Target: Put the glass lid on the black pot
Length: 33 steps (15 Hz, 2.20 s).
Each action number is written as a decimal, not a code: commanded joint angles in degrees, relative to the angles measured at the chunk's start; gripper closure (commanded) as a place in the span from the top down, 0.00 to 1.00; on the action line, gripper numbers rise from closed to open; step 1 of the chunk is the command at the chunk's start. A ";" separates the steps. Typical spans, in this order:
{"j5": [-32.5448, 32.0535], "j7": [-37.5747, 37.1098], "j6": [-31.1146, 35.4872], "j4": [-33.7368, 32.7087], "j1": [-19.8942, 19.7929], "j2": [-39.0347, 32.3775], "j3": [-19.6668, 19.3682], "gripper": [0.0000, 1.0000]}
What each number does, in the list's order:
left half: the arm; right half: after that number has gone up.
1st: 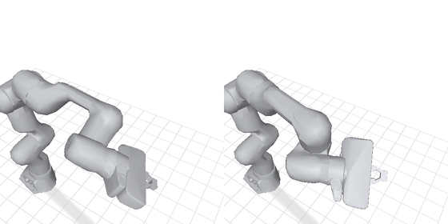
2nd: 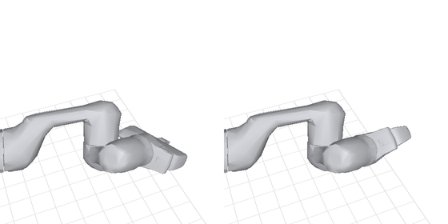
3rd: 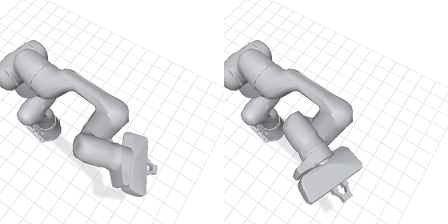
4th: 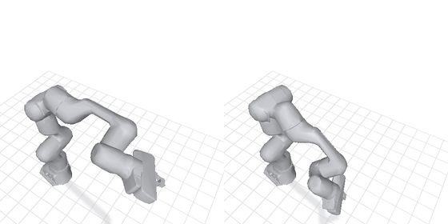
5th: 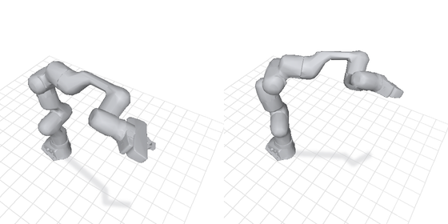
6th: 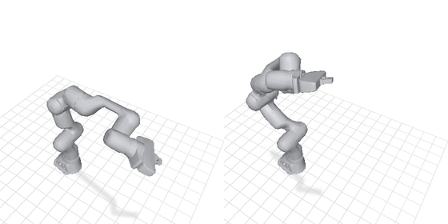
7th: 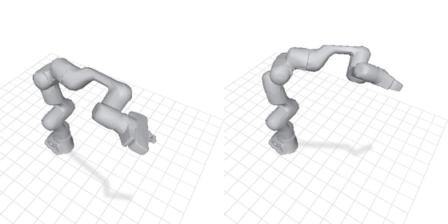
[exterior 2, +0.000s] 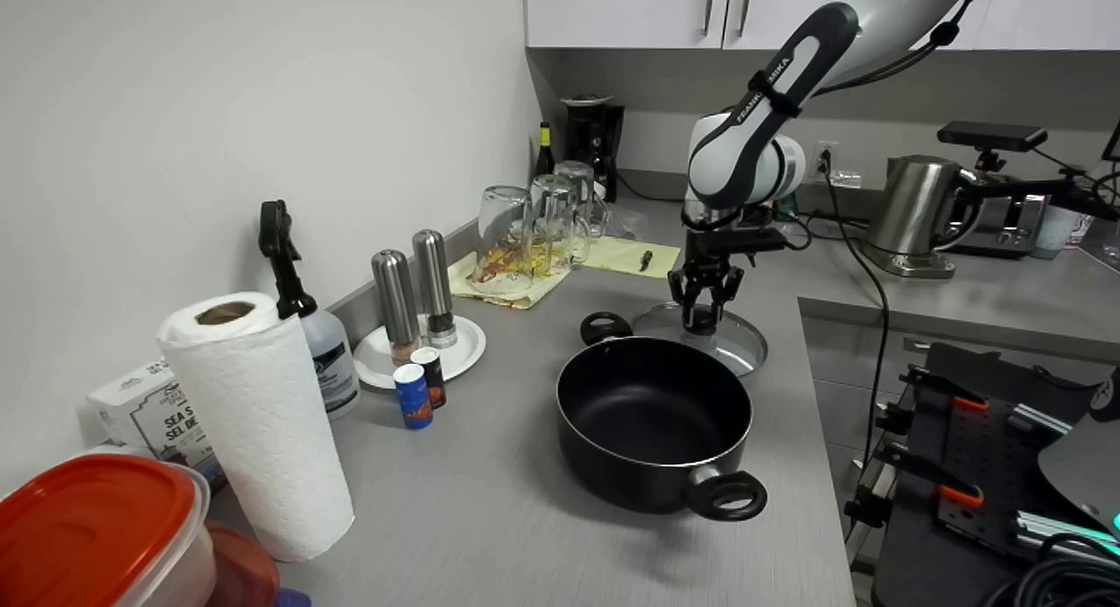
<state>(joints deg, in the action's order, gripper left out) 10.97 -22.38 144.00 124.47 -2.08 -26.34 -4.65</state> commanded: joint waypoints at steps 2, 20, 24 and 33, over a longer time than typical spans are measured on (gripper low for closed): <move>-2.42 0.34 -0.65 3.45 0.88 8.21 -2.14 0.25; -7.90 7.23 -13.67 5.91 7.06 25.85 8.27 0.25; -8.52 7.60 -15.90 4.70 9.44 24.47 11.24 0.25; -11.39 5.74 -14.41 2.15 13.17 18.63 14.26 0.25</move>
<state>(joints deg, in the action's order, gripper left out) 1.30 -16.36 130.02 129.15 10.25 -5.63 9.29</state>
